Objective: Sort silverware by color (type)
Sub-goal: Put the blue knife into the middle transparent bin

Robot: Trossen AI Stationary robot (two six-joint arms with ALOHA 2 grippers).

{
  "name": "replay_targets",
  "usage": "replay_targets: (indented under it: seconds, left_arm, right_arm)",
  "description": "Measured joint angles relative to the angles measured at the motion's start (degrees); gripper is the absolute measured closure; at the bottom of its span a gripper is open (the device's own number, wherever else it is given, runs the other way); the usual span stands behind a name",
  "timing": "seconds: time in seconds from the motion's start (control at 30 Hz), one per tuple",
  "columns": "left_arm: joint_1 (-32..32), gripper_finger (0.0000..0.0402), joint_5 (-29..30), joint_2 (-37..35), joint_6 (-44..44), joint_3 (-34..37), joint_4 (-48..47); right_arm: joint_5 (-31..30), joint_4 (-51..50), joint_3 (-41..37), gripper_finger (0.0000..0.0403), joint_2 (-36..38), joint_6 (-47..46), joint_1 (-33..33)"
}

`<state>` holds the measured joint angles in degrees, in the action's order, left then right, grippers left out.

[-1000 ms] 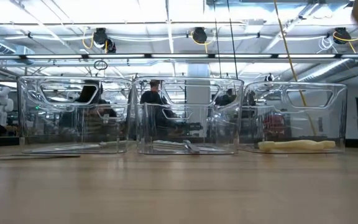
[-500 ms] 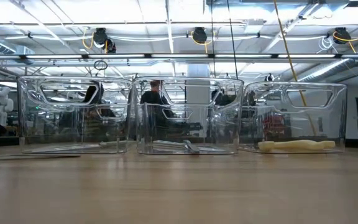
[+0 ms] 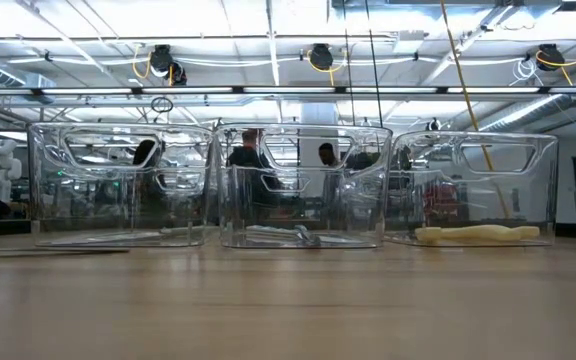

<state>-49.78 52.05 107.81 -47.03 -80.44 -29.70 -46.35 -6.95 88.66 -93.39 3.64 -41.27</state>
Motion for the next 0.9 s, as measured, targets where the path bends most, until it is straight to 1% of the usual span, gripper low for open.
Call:
replay_targets:
  seconds: [0.1,0.23,0.4,0.5,0.63,0.73,0.8,0.9]
  left_arm:
    - [0.0,0.0327,0.0,0.0,0.0,0.0,-0.01]
    - [0.0,0.0327,0.0,0.0,-0.15,0.0,-0.03]
    - [-0.42,0.0327,0.02,0.0,-0.2,0.0,-0.04]
    - [-0.67,0.0327,0.04,0.0,-0.11,0.0,-0.06]
    - [-1.02,0.0327,0.04,0.0,0.0,0.0,-0.06]
    - [-1.03,0.0327,0.05,0.0,0.02,0.0,-0.06]
    - [-1.02,0.0327,0.07,0.0,0.33,0.0,-0.04]
    - [-0.71,0.0327,0.07,0.0,0.77,0.0,-0.06]
  right_arm:
    - [0.03,1.62,0.0,0.0381,0.24,-0.09,3.46]
    - [0.16,2.38,-0.02,0.0381,-0.02,-2.68,7.77]
    - [3.14,2.83,-0.02,0.0376,-2.41,-6.09,10.59]
    - [3.64,5.91,-0.07,0.0377,-4.82,-5.46,10.55]
    - [3.5,12.22,-0.07,0.038,-6.85,-0.19,9.3]
    - [3.52,15.62,-0.07,0.0379,-6.85,4.06,8.44]
    - [3.3,15.59,-0.06,0.038,-6.63,5.82,7.93]
    - [2.92,10.39,-0.04,0.038,-6.18,6.44,6.21]
